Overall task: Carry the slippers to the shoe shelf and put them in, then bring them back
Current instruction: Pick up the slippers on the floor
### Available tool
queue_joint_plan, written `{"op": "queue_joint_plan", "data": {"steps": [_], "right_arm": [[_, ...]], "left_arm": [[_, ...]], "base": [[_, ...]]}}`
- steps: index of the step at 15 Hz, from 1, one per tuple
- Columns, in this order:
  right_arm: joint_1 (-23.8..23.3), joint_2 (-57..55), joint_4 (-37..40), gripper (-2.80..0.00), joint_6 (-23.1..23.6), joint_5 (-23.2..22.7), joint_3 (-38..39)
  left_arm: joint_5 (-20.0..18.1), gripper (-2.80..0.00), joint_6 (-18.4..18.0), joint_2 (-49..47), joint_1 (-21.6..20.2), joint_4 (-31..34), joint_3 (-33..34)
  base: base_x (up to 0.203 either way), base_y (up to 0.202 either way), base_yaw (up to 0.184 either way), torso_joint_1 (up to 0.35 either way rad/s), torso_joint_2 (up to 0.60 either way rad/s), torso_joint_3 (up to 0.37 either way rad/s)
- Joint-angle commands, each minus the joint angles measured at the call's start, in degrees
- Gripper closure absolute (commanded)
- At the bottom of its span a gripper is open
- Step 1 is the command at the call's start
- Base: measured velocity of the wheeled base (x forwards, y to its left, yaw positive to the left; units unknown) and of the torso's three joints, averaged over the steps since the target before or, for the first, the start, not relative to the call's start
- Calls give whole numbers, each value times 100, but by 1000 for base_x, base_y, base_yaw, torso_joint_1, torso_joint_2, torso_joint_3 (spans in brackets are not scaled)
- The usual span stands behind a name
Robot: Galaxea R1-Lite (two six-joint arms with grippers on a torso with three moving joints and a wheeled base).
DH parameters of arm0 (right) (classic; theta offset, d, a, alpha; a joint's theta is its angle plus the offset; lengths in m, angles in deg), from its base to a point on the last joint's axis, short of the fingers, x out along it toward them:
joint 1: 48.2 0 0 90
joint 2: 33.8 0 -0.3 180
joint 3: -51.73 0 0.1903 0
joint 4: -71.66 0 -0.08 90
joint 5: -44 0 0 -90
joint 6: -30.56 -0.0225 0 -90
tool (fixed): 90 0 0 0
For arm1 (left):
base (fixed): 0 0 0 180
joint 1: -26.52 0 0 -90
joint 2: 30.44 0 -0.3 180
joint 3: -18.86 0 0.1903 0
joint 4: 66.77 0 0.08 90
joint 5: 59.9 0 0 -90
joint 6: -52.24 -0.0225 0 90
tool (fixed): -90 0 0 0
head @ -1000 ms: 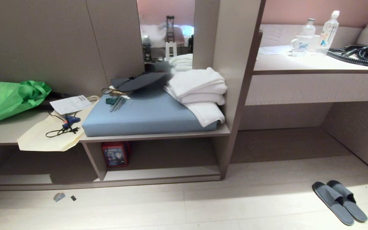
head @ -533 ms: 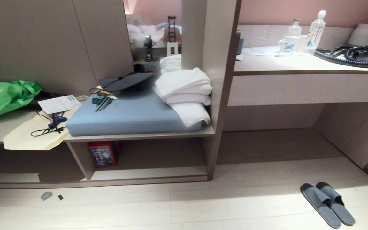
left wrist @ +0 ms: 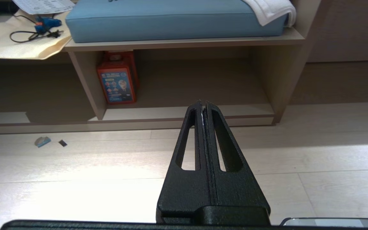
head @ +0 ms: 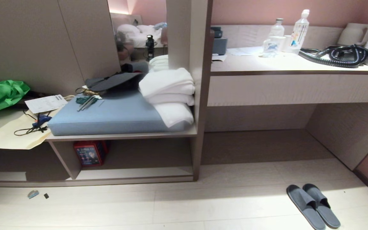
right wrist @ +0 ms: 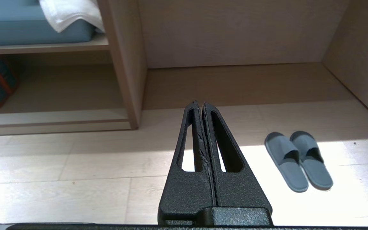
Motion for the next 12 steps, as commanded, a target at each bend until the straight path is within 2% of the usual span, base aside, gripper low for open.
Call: {"op": "queue_joint_plan", "data": {"steps": [1,12], "right_arm": [[1,-4,-2,0,-3,3,1],[1,-6,-2,0,-3,3,1]], "left_arm": [[1,0,4,-7,-1,-2,0],[1,0,4,-7,-1,-2,0]], "base": [[0,-196,3,3,6,2],[0,-197,2,2,1,2]]}}
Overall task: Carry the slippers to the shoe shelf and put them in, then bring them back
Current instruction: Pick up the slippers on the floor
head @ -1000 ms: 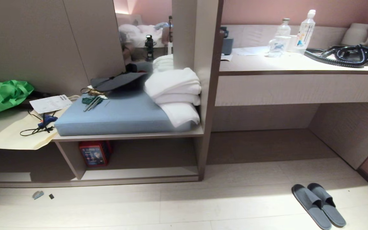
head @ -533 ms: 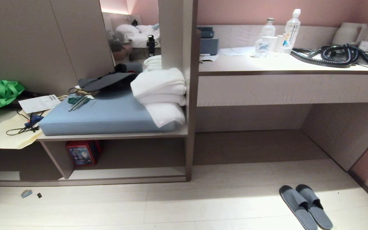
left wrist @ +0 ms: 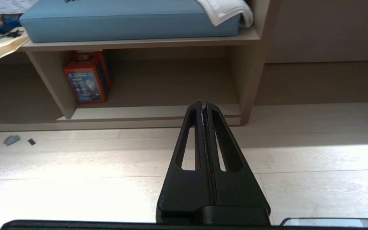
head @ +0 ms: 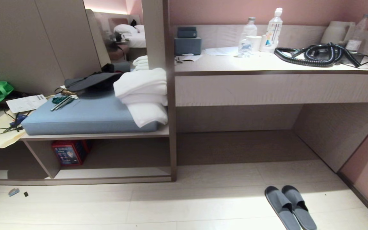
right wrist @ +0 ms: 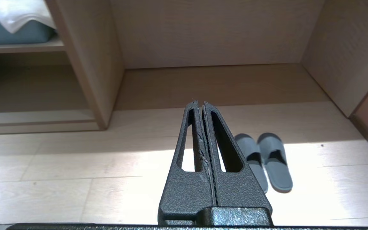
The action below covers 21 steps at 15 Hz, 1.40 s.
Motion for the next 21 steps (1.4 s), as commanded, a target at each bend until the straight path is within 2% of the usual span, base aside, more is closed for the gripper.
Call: {"op": "queue_joint_plan", "data": {"steps": [1,17,21], "right_arm": [[1,-6,-4,0,-1,2,1],[1,2,-4,0,-1,2,1],[1,-6,-4,0,-1,2,1]], "left_arm": [[0,0,0,-7,-1,-7,0],[0,0,-18,-7,-1,-7,0],[0,0,-26,-7,-1,-7,0]], "base": [[0,-200,2,2,3,2],[0,-195,3,2,1,2],[0,-84,2,2,3,2]]}}
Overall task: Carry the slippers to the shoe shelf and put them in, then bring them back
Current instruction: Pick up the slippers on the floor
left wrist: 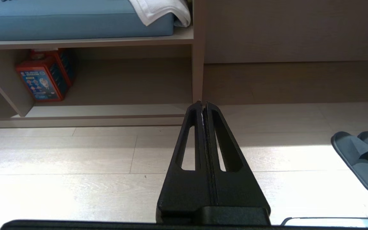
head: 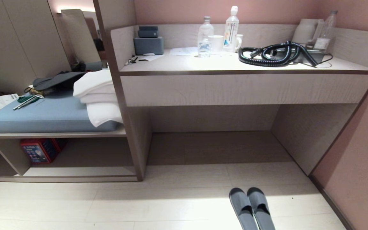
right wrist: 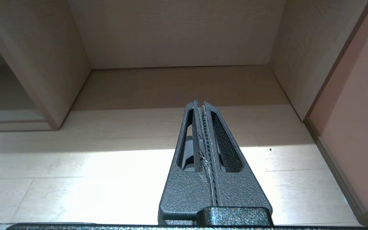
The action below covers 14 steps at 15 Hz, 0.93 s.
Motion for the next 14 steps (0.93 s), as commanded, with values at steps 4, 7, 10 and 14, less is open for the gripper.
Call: {"op": "queue_joint_plan", "data": {"steps": [4,7,10,14], "right_arm": [[5,-2,-2,0,-1,3,2],[5,-4,-2,0,-1,3,1],[5,-6,6,0,8,3,1],[13,2,33,0,26,3,1]], "left_arm": [[0,0,-15,-7,-2,-2,0],[0,0,2,-7,-2,-2,0],[0,0,11,-7,-2,-2,0],[0,0,15,-4,-2,-2,0]], "base": [[0,0,0,0,0,0],[0,0,0,0,0,0],[0,0,0,2,3,-70],[0,0,0,2,2,-187]]}}
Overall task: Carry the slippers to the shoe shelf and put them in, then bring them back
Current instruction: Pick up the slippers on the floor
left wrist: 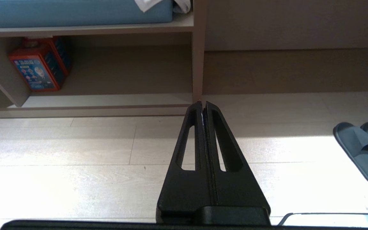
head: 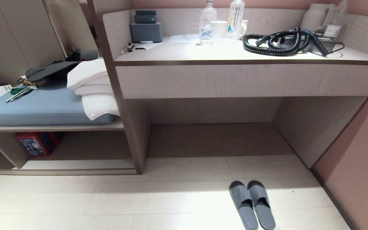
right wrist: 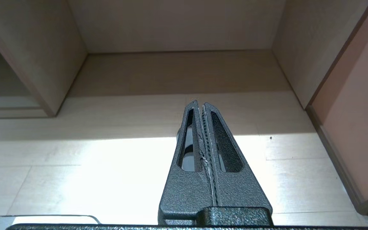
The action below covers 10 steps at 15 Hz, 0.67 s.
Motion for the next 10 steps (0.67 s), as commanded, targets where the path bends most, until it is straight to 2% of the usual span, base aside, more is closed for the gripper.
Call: {"op": "queue_joint_plan", "data": {"steps": [1,10], "right_arm": [[0,2,-11,0,-1,0,2],[0,2,6,0,-1,-8,-7]], "left_arm": [[0,0,11,-5,-1,-4,0],[0,0,20,-7,-1,-4,0]], "base": [[0,0,0,6,1,-209],[0,0,0,3,2,-199]]}}
